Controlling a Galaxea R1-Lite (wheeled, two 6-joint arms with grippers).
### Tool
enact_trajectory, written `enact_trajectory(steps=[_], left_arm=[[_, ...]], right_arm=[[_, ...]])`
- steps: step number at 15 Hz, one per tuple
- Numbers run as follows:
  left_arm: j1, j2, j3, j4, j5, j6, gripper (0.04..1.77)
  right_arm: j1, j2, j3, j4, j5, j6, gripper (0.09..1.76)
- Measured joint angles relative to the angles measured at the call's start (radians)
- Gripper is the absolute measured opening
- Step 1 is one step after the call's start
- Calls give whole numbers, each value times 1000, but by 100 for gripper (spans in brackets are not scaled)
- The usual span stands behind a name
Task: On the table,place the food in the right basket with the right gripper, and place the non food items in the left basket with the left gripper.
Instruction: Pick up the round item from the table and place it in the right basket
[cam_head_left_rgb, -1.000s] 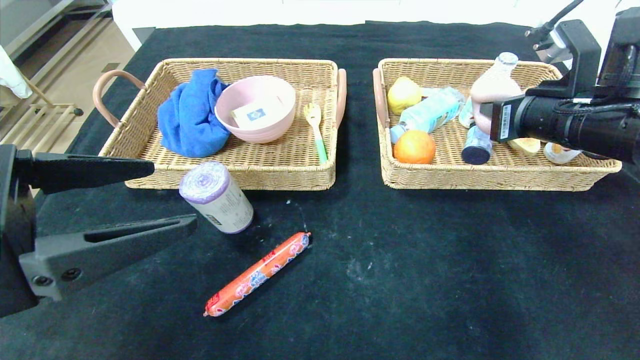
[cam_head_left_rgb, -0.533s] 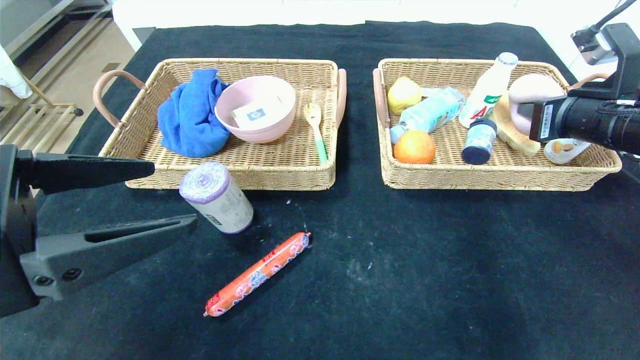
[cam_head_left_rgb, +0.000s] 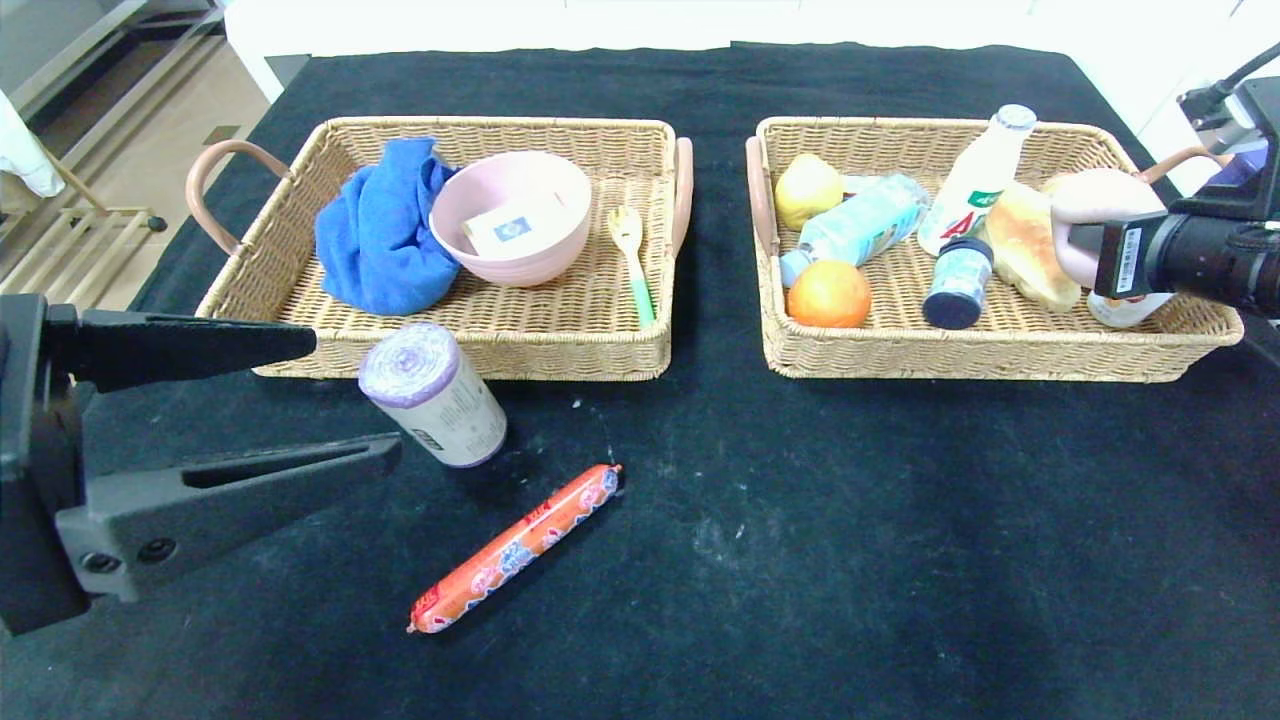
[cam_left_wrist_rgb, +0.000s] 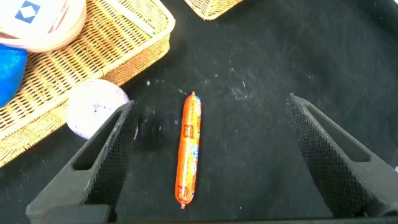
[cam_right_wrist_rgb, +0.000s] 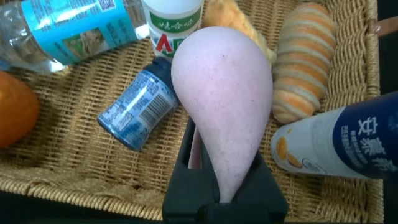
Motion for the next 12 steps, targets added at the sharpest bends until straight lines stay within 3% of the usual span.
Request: enact_trajectory(steps=[5, 6, 10, 12], left_arm=[[-1, 4, 1, 2, -1, 0, 172], [-1, 5, 1, 2, -1, 0, 172], [-1, 5, 2, 2, -1, 0, 172], [-1, 5, 2, 2, -1, 0, 172]], right_arm=[[-3, 2, 51, -91, 10, 3, 17], [-3, 3, 53, -92, 10, 3, 24], [-3, 3, 54, -92, 33, 5, 85], [-3, 3, 54, -92, 34, 6, 104]])
